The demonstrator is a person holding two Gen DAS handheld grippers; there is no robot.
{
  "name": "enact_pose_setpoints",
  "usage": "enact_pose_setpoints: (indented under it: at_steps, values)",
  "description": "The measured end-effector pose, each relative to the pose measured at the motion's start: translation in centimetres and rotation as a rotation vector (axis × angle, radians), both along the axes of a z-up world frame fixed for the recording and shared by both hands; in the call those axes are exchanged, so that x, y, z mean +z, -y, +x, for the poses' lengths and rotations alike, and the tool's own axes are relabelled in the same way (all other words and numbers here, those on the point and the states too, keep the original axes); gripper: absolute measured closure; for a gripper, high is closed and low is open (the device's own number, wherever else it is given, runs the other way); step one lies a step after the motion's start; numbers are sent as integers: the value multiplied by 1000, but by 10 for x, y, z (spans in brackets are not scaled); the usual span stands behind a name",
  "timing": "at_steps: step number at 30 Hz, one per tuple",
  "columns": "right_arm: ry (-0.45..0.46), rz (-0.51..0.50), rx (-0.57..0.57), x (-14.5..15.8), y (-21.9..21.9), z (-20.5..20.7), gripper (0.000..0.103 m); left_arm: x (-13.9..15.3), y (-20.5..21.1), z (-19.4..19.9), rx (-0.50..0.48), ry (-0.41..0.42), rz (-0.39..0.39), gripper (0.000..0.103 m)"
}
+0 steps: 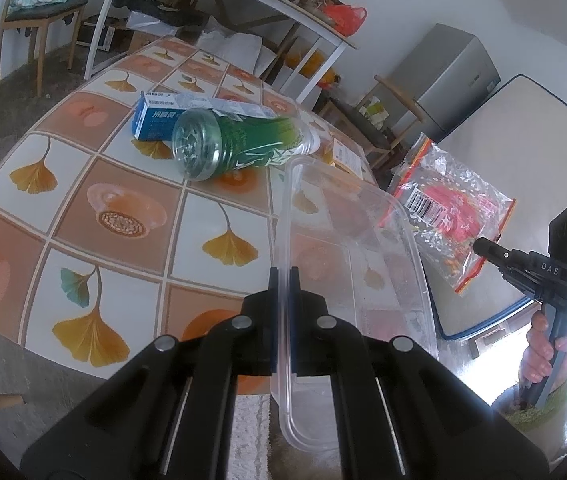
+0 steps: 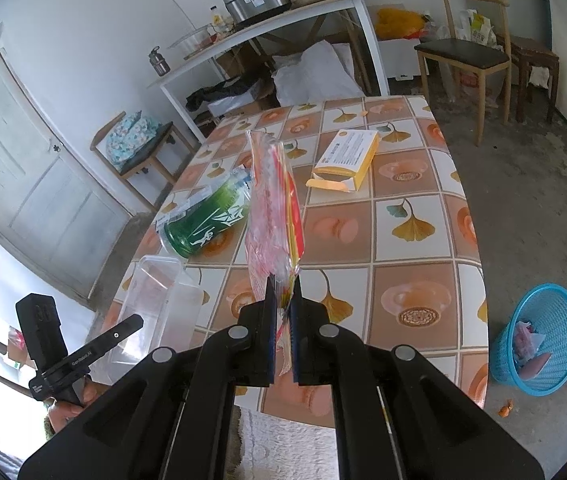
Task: Collect trash
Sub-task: 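Carry the container with the left tool while the right tool carries the snack bag toward the basket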
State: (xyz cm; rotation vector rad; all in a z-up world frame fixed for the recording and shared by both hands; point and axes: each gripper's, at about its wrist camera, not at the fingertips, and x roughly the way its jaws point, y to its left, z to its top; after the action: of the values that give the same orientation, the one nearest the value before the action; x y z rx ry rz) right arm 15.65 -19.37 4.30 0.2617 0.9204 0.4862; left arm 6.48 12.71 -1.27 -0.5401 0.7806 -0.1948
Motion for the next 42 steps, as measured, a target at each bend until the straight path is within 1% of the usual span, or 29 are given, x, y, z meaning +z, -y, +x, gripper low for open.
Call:
enact_pose_setpoints:
  at_steps: [5, 9, 15, 19, 22, 26, 27, 29, 32, 33, 35, 36, 38, 41, 42]
  values:
    - [21, 27, -12, 5, 12, -4, 97, 9, 9, 3, -10, 18, 19, 101]
    - [42, 54, -33, 9, 30, -11, 97, 23, 24, 8, -34, 44, 45, 101]
    - [67, 95, -106, 8, 74, -23, 97, 45, 62, 25, -106, 82, 80, 101]
    - [85, 120, -201, 7, 117, -37, 97, 56, 96, 43, -187, 94, 84, 101]
    - [99, 113, -313, 4, 158, -54, 97, 63, 130, 60, -268, 94, 87, 101]
    - [93, 86, -468, -8, 209, -77, 97, 67, 190, 92, -396, 84, 104, 101]
    - [88, 82, -504, -13, 221, -83, 97, 67, 214, 104, -444, 75, 114, 101]
    - [72, 85, -571, -26, 245, -94, 97, 66, 247, 118, -503, 58, 138, 101]
    - [34, 83, -654, -47, 272, -104, 97, 52, 318, 143, -630, 13, 210, 101]
    - [10, 85, -687, -60, 284, -106, 97, 47, 335, 147, -658, 0, 231, 101]
    - [-30, 87, -737, -79, 300, -109, 97, 29, 377, 160, -720, -37, 290, 101]
    - [-59, 86, -769, -92, 311, -110, 97, 22, 392, 164, -736, -54, 313, 101]
    - [-101, 88, -809, -112, 327, -107, 97, -3, 432, 177, -785, -109, 372, 101]
    - [-184, 84, -865, -152, 349, -97, 97, -35, 473, 191, -825, -178, 439, 101]
    - [-202, 77, -875, -161, 352, -93, 97, -49, 491, 197, -834, -205, 478, 101]
